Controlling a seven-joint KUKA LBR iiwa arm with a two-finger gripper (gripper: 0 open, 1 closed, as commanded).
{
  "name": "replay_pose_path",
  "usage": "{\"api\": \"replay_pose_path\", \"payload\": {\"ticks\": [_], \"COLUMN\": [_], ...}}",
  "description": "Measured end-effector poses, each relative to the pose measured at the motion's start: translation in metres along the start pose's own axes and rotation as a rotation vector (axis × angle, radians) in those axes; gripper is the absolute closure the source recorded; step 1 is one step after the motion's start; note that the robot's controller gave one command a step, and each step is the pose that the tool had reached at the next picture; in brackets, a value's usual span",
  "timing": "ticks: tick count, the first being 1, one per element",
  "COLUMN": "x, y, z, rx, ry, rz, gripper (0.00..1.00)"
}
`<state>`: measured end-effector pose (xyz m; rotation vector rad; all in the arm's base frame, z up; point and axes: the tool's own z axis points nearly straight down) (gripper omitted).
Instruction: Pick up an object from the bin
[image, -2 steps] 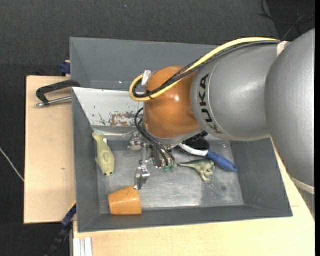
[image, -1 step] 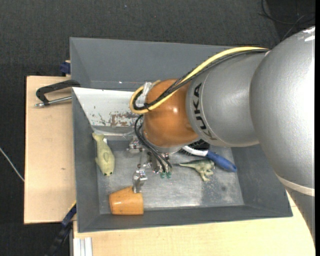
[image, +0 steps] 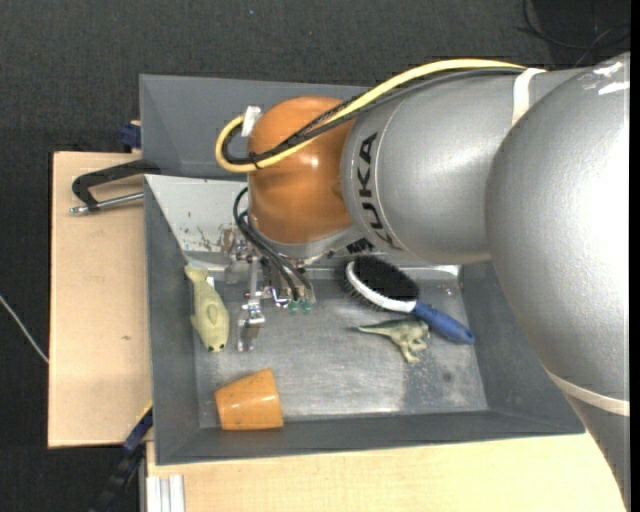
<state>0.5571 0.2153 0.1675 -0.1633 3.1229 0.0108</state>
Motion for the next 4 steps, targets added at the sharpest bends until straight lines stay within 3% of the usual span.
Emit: {"api": "replay_pose_path", "payload": {"ticks": [1, 2, 3, 4], "x": [0.039, 0.041, -0.001, 0.03], "y": [0.019, 0.016, -0.015, -0.034], "z": [0.088, 0.087, 0.095, -0.113], "rx": [0.002, 0.006, 0.003, 0.002], "ry": [-0.009, 0.0, 0.007, 0.0], "rz": [0.115, 0.114, -0.171, -0.35], "gripper": [0.0, 1.0, 1.0, 1.0]}}
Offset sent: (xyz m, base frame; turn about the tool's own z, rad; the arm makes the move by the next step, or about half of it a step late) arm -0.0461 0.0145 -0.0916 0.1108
